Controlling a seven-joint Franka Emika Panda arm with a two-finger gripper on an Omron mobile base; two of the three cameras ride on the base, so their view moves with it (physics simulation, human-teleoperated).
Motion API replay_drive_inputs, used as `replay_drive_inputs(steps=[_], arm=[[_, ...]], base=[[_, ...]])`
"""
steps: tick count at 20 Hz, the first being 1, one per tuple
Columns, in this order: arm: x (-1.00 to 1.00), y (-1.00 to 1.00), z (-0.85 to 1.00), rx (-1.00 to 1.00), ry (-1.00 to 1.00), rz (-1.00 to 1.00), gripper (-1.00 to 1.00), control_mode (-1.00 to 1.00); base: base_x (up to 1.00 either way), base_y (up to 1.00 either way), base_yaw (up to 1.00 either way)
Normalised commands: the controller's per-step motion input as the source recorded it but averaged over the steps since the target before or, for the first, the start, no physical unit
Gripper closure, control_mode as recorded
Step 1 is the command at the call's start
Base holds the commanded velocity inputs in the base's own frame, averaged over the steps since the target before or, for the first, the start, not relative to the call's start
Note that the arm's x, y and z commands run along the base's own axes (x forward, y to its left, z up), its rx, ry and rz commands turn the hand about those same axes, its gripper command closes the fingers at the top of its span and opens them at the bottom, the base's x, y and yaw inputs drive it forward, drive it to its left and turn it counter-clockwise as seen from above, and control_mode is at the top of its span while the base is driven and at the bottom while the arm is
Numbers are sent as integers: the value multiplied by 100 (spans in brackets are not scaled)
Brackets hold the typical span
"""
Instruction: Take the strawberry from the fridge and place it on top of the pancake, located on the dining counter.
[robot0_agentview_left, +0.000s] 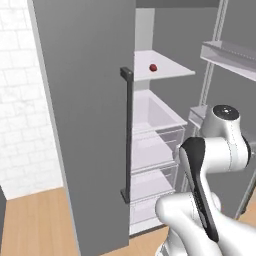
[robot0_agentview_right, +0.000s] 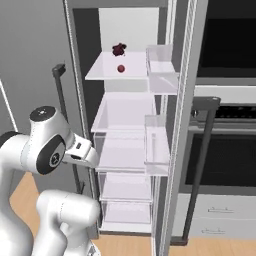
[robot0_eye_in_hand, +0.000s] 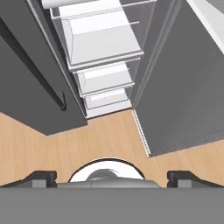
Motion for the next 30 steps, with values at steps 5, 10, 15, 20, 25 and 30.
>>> replay_drive_inputs(steps=[5, 10, 15, 20, 25, 30], arm=[[0, 0, 0, 0, 0, 0, -100, 100], [0, 0, 0, 0, 0, 0, -100, 100], [0, 0, 0, 0, 0, 0, -100, 100], [0, 0, 0, 0, 0, 0, -100, 100], [0, 0, 0, 0, 0, 0, -100, 100], [0, 0, 0, 0, 0, 0, -100, 100]], base=[[79, 0, 0], [33, -24, 4], [12, -41, 12], [10, -39, 11], [17, -27, 12], [33, -9, 7]])
